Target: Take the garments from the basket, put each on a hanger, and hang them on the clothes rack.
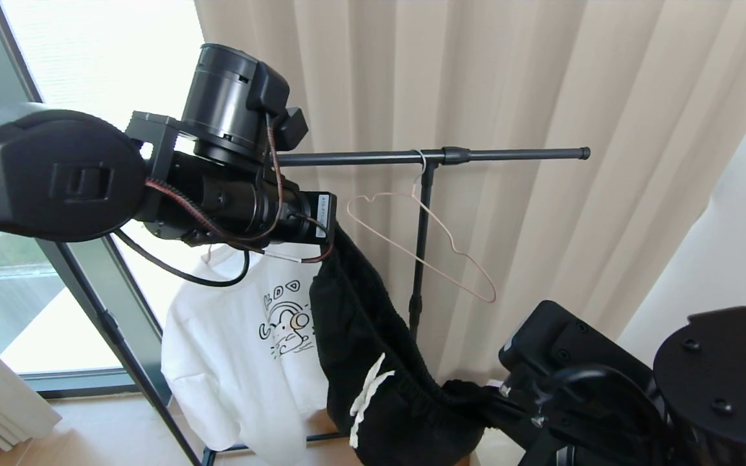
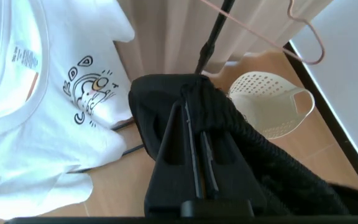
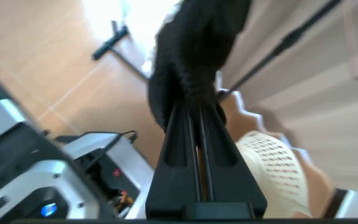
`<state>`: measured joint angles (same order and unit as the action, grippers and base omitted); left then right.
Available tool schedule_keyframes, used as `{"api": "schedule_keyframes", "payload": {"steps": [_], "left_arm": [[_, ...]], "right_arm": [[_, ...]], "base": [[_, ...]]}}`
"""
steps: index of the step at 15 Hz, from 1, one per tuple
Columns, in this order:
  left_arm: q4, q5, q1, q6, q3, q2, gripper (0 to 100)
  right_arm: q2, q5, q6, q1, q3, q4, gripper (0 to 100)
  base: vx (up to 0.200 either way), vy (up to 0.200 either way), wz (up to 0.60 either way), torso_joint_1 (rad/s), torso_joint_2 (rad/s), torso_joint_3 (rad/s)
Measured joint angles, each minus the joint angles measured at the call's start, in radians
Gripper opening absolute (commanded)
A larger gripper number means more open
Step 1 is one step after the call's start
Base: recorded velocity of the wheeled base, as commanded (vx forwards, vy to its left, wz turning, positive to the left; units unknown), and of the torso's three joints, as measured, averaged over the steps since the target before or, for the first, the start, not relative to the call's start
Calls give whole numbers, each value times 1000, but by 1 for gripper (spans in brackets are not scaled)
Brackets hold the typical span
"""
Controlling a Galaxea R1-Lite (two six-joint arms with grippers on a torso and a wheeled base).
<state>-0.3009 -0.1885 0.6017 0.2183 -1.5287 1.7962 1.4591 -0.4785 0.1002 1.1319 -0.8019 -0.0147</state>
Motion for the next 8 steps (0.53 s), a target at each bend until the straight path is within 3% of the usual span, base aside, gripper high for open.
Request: {"api": "schedule_keyframes", "payload": {"steps": [5, 8], "left_arm": [[0, 32, -3, 15, -82, 68, 0], [1, 38, 0, 18, -93, 79, 0]], "right_arm": [[10, 134, 75, 79, -2, 19, 0], [14, 154, 138, 100, -1, 177, 0]], "base": [[0, 0, 0, 0, 0, 0], [0, 0, 0, 0, 0, 0]]}}
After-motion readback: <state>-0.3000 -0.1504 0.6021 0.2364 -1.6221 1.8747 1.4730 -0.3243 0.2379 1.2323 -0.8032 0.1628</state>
